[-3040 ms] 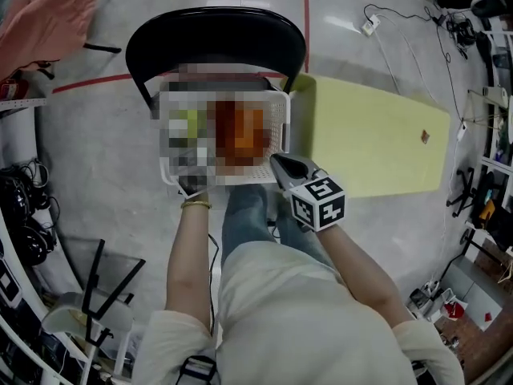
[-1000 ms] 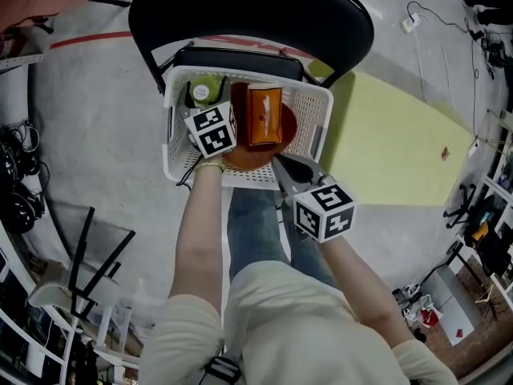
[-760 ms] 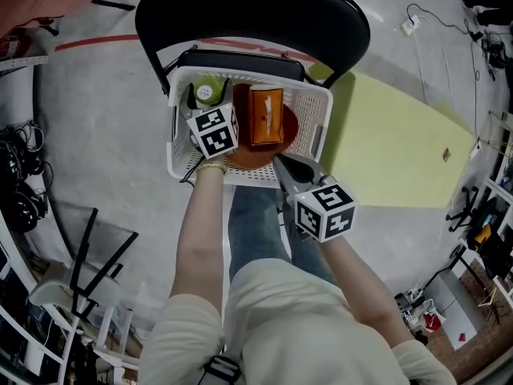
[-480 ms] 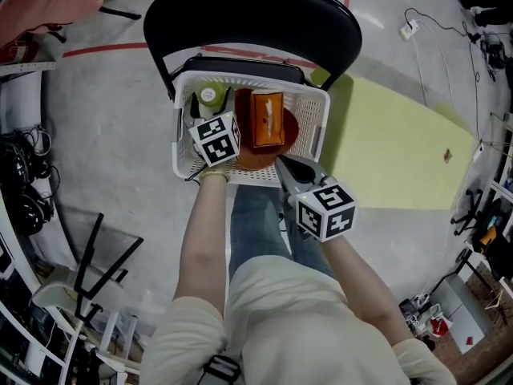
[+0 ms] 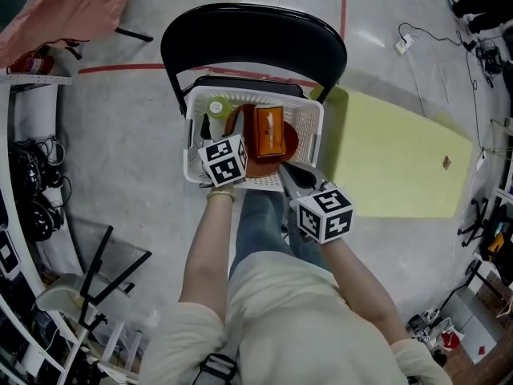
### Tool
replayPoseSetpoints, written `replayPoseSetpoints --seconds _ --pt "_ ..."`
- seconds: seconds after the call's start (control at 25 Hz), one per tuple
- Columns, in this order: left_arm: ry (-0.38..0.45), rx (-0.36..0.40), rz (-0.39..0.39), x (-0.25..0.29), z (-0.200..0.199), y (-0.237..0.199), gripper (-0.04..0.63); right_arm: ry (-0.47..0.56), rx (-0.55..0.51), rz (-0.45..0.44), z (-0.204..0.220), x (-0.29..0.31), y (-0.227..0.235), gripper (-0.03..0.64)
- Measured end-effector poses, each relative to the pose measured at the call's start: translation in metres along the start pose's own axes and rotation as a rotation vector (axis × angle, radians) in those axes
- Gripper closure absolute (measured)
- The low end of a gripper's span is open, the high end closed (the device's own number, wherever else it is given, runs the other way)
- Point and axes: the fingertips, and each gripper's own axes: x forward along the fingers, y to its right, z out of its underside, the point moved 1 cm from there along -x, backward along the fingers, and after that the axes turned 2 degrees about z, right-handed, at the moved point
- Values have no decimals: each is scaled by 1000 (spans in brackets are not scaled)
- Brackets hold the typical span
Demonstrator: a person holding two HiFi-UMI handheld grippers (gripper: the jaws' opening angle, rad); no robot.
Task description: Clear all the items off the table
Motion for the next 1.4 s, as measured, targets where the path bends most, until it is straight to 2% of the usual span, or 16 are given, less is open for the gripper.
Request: replayPoseSetpoints --seconds 0.08,0.52,0.84,1.4 --pt "6 5 18 -8 -5 7 249 16 -2 4 -3 -4 0 618" --pt "20 35 126 -73 -22 52 471 65 -14 32 -2 -38 -1 618" --pt "42 64 169 -111 -37 85 573 116 -31 62 -14 -65 10 618" --pt "21 111 341 -152 -68 153 584 220 -20 137 -29 -116 40 618"
